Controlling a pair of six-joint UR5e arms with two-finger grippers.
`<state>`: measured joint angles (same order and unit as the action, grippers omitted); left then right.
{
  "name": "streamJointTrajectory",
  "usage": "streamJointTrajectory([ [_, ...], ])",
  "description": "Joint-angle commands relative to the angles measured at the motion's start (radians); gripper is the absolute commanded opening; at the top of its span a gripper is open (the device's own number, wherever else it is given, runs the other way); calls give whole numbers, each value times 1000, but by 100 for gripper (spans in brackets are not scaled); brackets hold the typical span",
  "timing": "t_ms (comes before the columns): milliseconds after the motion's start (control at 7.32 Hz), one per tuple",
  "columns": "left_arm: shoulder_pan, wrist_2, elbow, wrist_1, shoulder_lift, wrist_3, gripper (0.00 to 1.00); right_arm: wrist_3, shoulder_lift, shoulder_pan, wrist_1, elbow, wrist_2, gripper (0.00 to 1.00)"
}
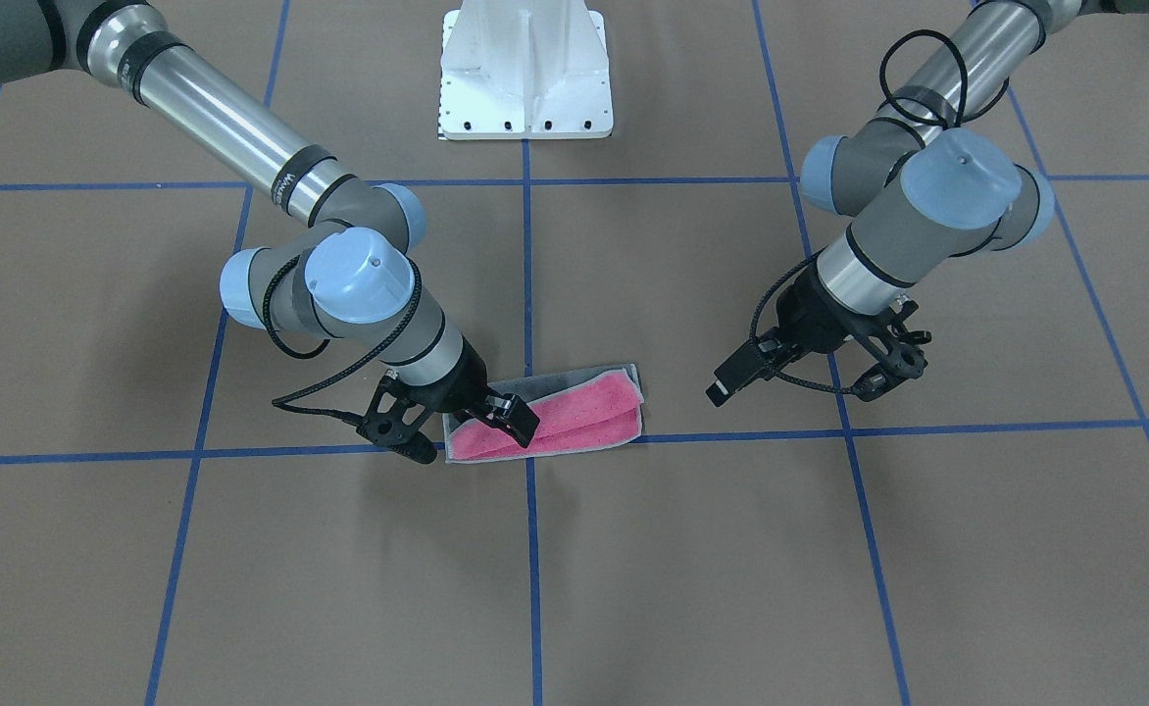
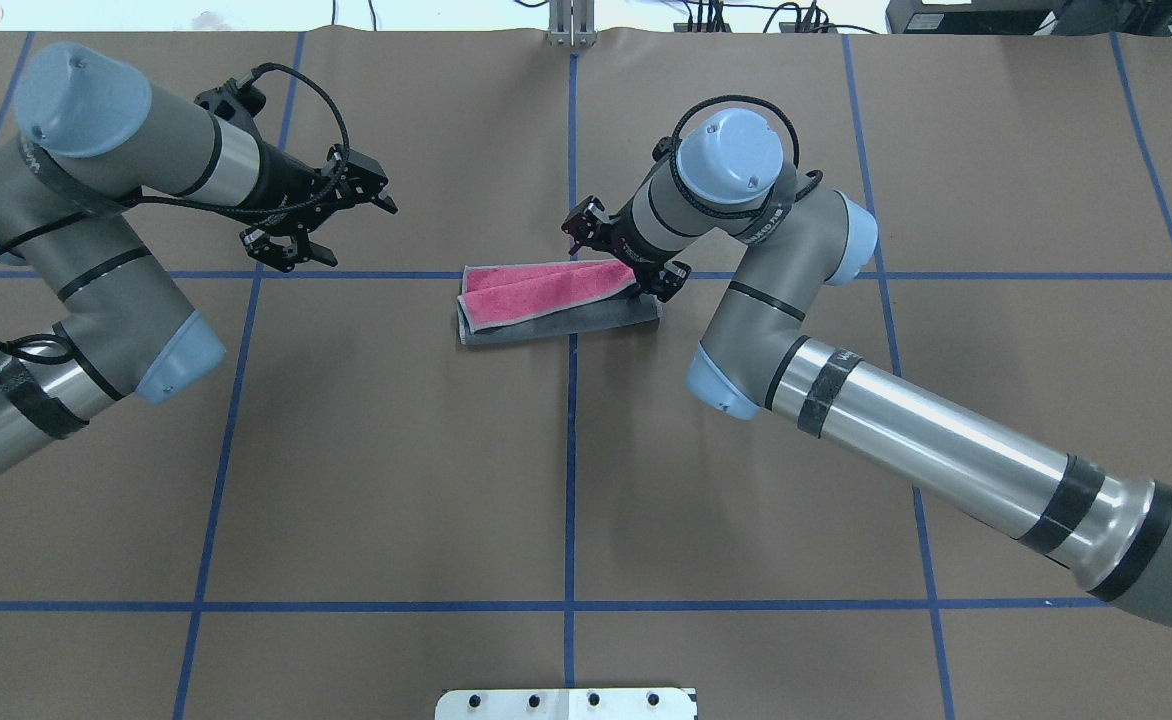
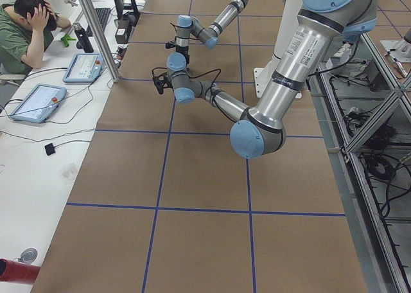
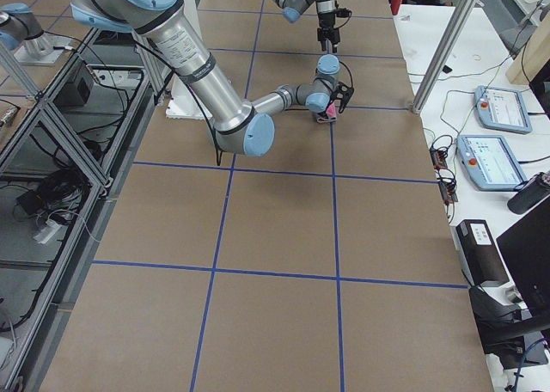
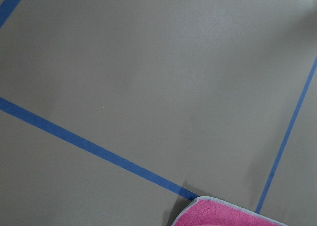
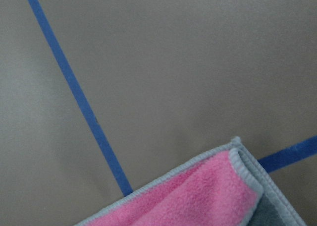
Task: Fold towel twice with both arms
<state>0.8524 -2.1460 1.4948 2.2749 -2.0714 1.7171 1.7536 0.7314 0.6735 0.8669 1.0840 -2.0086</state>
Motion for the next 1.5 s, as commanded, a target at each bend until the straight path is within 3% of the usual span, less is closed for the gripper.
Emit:
streamJointTrajectory([
  [0, 1, 0, 1, 0, -1, -1, 100, -2, -13, 9, 0, -16, 11, 86],
  [137, 1, 0, 1, 0, -1, -1, 100, 0, -15, 15, -3, -19, 17, 66],
  [273, 1, 0, -1, 0, -1, -1, 100, 1, -21, 17, -5, -21, 37, 37],
  [410, 2, 0, 1, 0, -1, -1, 100, 1, -23, 17, -5, -22, 41, 18],
  [820, 11, -2, 1, 0, -1, -1, 100, 3, -59, 26, -5, -81, 53, 18],
  [957, 11, -2, 1, 0, -1, -1, 100, 1, -60, 32, -5, -85, 53, 30],
  [1093, 13, -2, 1, 0, -1, -1, 100, -2, -60, 40, -5, -90, 53, 71],
  [1230, 11, -2, 1, 0, -1, -1, 100, -5, -61, 41, -5, -95, 53, 94],
  [1366, 13, -2, 1, 0, -1, -1, 100, -5, -66, 41, -6, -102, 53, 96],
])
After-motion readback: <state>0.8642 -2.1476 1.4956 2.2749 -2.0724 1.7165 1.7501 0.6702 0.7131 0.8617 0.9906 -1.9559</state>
